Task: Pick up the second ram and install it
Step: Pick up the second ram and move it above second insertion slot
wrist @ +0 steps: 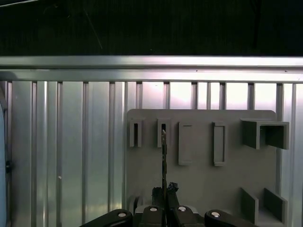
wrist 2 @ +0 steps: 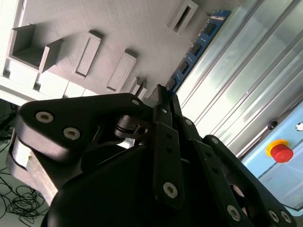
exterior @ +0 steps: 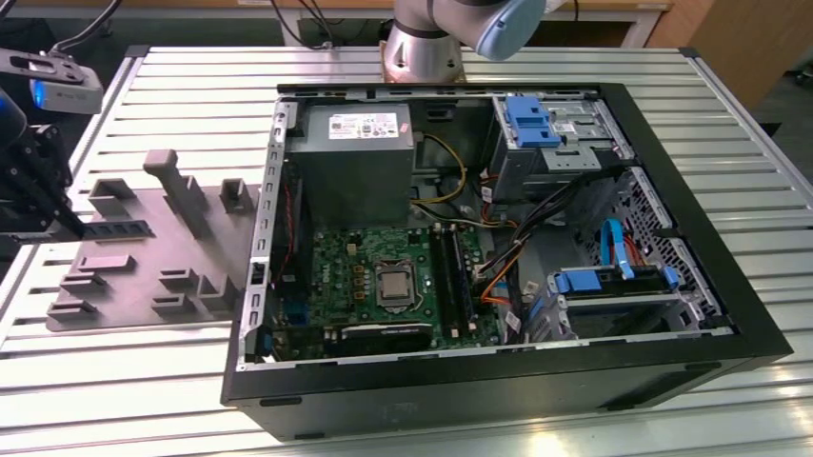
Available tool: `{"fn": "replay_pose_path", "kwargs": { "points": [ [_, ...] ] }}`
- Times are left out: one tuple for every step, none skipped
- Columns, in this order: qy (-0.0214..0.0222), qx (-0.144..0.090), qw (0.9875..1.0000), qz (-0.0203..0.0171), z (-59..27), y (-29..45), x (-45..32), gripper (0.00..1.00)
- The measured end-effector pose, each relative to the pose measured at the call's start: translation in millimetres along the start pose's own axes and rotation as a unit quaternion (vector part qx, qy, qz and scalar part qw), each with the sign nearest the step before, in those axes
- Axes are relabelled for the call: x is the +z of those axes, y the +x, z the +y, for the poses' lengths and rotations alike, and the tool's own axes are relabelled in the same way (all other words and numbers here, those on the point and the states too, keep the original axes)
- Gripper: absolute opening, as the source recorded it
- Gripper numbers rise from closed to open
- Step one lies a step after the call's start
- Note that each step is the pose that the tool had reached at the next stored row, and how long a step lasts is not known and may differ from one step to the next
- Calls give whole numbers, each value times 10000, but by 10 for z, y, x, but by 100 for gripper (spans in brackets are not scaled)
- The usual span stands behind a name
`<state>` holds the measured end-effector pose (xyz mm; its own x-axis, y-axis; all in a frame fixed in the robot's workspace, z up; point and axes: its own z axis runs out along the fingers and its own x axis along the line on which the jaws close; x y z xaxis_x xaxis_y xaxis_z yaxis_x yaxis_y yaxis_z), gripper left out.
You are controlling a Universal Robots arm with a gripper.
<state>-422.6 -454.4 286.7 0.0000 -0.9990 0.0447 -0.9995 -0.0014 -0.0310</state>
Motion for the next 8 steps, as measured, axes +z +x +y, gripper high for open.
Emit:
{"fn": "replay_pose_path", "kwargs": {
  "points": [
    [0, 0, 10000, 0, 0, 0, -7, 14],
    [1, 0, 10000, 0, 0, 0, -15, 14],
    [0, 0, 10000, 0, 0, 1, -23, 14],
    [0, 0, 10000, 0, 0, 1, -31, 14],
    [0, 0, 10000, 0, -1, 1, -38, 14],
    [1, 0, 10000, -1, -1, 1, -44, 14],
    [1, 0, 10000, 0, -1, 2, -51, 14],
    [1, 1, 10000, 0, -1, 2, -56, 14]
  ]
}}
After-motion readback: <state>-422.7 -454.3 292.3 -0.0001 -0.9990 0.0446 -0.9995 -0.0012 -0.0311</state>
